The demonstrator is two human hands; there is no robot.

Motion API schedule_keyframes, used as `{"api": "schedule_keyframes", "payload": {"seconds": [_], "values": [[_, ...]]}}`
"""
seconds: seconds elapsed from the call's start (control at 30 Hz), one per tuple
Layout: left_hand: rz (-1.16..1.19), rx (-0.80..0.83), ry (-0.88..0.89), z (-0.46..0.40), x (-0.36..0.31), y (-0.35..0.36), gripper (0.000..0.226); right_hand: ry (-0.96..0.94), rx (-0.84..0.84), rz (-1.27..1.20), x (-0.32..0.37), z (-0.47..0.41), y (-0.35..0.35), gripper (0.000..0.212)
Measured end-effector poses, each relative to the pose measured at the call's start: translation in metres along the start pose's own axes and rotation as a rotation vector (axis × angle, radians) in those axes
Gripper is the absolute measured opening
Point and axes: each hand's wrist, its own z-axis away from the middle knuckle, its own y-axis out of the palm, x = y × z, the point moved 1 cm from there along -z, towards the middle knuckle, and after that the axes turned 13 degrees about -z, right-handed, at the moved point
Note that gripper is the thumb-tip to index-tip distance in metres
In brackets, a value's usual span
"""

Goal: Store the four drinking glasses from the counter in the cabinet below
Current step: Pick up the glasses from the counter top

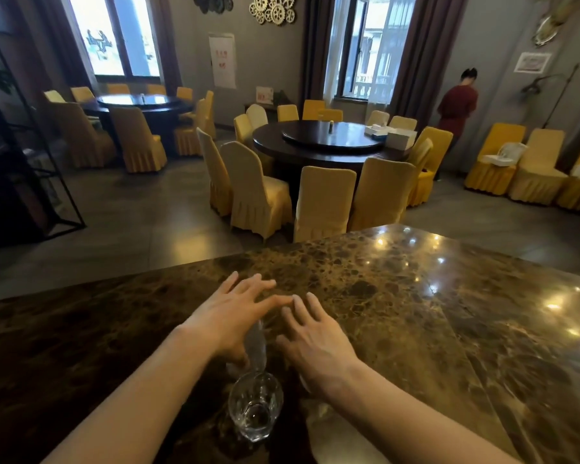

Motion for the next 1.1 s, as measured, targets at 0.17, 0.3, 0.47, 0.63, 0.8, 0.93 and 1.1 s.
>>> {"api": "schedule_keyframes", "payload": {"seconds": [0.17,0.3,0.47,0.63,0.8,0.93,1.1], "values": [[-0.270,0.178,0.027,-0.028,-0.018,0.009,0.084,0.018,0.112,0.161,-0.004,-0.007,0.017,0.048],[-0.448,0.185,0.032,-0.038,-0.026,0.013,0.042,-0.047,0.082,0.294,-0.006,-0.006,0.029,0.049],[-0.593,0.230,0.054,-0.044,-0.034,0.008,0.023,-0.086,0.043,0.271,-0.018,-0.003,0.035,0.039],[-0.312,0.127,-0.167,-0.034,0.000,0.005,0.041,-0.012,-0.135,0.008,-0.050,0.006,0.042,0.029],[0.214,-0.141,-0.555,-0.020,0.029,0.012,0.072,0.164,-0.313,-0.399,-0.080,0.034,0.055,0.055],[0.671,-0.288,-0.801,-0.025,0.030,0.023,0.077,0.265,-0.377,-0.675,-0.083,0.047,0.073,0.066],[0.956,-0.444,-0.835,-0.043,0.019,0.034,0.076,0.315,-0.471,-1.078,-0.074,0.048,0.089,0.089]]}}
